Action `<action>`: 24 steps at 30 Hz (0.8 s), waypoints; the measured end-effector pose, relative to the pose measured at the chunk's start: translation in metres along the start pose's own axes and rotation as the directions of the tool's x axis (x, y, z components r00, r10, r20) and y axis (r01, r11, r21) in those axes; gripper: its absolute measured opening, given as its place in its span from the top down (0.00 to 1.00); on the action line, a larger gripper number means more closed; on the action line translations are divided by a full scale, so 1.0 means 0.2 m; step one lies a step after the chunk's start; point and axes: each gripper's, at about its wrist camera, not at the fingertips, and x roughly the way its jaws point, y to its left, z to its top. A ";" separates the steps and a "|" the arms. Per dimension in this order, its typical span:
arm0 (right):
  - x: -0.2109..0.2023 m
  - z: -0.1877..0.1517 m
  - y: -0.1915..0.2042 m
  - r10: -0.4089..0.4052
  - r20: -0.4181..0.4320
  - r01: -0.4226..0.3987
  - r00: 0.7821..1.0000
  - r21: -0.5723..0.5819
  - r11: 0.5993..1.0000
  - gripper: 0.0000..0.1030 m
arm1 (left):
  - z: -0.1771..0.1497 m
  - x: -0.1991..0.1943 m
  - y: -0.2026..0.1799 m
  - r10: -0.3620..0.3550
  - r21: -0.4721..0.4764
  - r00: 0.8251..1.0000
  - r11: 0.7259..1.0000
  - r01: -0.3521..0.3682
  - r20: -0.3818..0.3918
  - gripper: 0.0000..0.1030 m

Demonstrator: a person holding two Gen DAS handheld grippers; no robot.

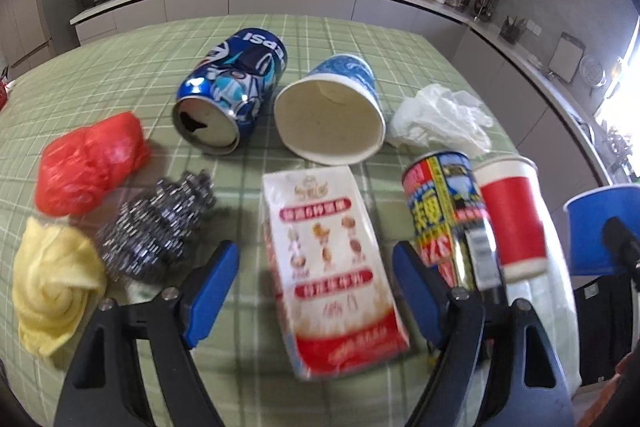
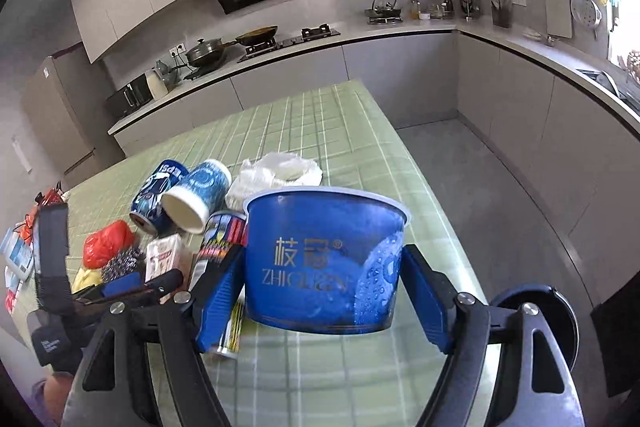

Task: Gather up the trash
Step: 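Grasp the blue bowl with the right tool while the left tool grasps the milk carton, then carry the milk carton and blue bowl over the black bin with both tools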

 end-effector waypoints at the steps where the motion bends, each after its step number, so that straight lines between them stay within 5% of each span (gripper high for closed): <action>1: 0.02 0.01 -0.01 0.005 -0.004 -0.005 1.000 -0.001 1.000 0.23 | 0.01 0.02 0.00 0.004 -0.003 1.000 1.000 -0.004 -0.005 0.25; 10: 0.14 0.08 -0.06 0.041 -0.027 -0.042 0.999 -0.006 0.999 0.23 | 0.01 0.05 -0.01 0.045 -0.014 0.999 0.999 -0.044 0.010 0.50; 24: 0.08 0.11 -0.14 0.114 -0.040 -0.116 0.993 -0.045 0.992 0.24 | -0.02 -0.26 -0.05 0.026 -0.052 0.993 0.998 -0.021 0.114 0.51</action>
